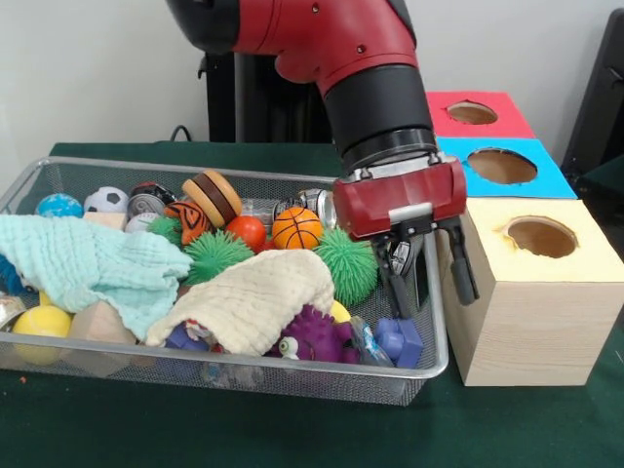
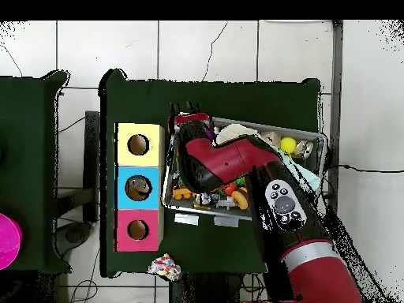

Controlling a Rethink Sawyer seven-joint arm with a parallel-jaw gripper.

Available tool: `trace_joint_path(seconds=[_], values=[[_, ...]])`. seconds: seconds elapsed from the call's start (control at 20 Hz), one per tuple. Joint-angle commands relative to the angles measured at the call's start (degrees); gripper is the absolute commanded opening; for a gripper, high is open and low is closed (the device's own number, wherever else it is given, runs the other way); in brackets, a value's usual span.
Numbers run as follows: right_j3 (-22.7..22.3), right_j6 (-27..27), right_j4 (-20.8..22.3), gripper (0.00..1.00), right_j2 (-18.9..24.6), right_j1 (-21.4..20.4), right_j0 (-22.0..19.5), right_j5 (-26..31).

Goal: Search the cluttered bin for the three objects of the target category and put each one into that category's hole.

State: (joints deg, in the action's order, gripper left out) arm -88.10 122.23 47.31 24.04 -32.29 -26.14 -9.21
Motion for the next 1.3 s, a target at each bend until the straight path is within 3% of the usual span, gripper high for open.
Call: trace_joint_path(seconds=[0.05,0.2,0.35,0.6,0.75,0.85,1.3], values=[[-4.3,-0.6,0.0,1.0,3.0,1.4,-2.0,10.9],[-3.7,0.3,0.3,1.0,1.4,1.6,-0.8,9.5],[-0.9,1.4,1.0,1.0,-1.7,4.5,1.2,6.7],[0.0,-0.5,1.7,1.0,-0.6,5.7,0.5,8.9],[1.0,-1.0,1.4,1.0,-2.5,5.6,2.2,10.6],[1.2,-1.8,1.3,1.0,-0.9,6.8,1.1,11.8],[2.4,-1.1,1.7,1.0,-2.6,7.5,1.8,10.0]])
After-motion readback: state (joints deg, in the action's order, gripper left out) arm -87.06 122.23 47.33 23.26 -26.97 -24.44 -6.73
